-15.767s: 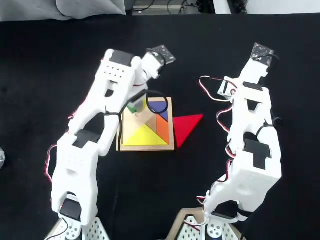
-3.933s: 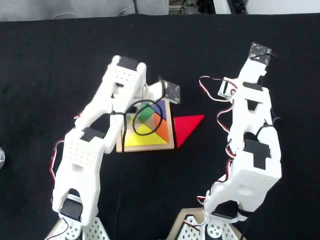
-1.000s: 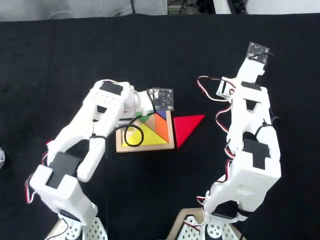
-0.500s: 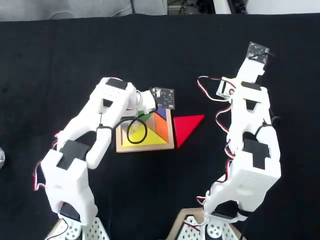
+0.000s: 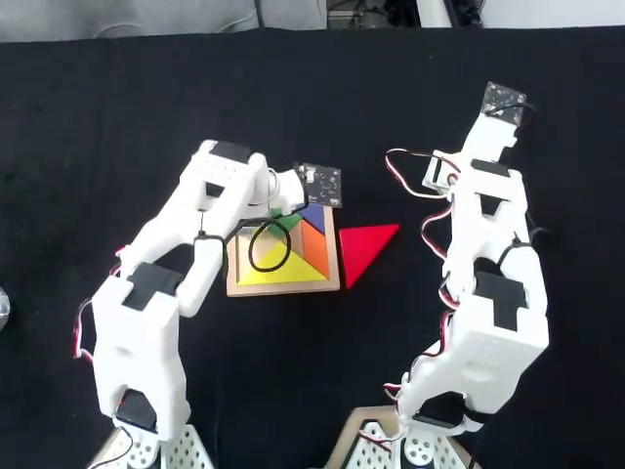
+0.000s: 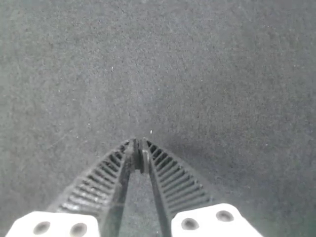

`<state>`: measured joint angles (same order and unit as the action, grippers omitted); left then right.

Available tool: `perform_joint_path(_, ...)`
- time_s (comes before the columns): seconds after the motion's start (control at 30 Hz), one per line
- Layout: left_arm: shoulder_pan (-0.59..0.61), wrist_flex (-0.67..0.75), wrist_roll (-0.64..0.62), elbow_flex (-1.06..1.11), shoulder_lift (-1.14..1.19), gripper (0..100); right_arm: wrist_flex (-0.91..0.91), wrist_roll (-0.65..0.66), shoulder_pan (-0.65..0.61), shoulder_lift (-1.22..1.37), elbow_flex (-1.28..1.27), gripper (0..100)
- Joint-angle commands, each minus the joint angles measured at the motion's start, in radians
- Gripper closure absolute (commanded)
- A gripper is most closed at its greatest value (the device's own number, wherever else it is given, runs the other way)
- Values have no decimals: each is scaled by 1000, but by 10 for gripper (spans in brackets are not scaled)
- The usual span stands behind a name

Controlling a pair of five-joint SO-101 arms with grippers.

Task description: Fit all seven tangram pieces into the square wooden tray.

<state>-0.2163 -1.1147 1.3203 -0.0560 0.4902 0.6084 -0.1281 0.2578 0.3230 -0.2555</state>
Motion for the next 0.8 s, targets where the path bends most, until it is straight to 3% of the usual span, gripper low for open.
perform_joint_path(0.0, 41, -91, 44, -67, 2, 855, -14, 14, -25, -16, 54, 984)
perform_joint_path(0.53, 33, -121, 44, -147, 109, 852, -12, 14, -28, -16, 54, 984)
perform_joint_path(0.77, 35, -336, 44, -407, 249, 855, -12, 14, -28, -16, 54, 984)
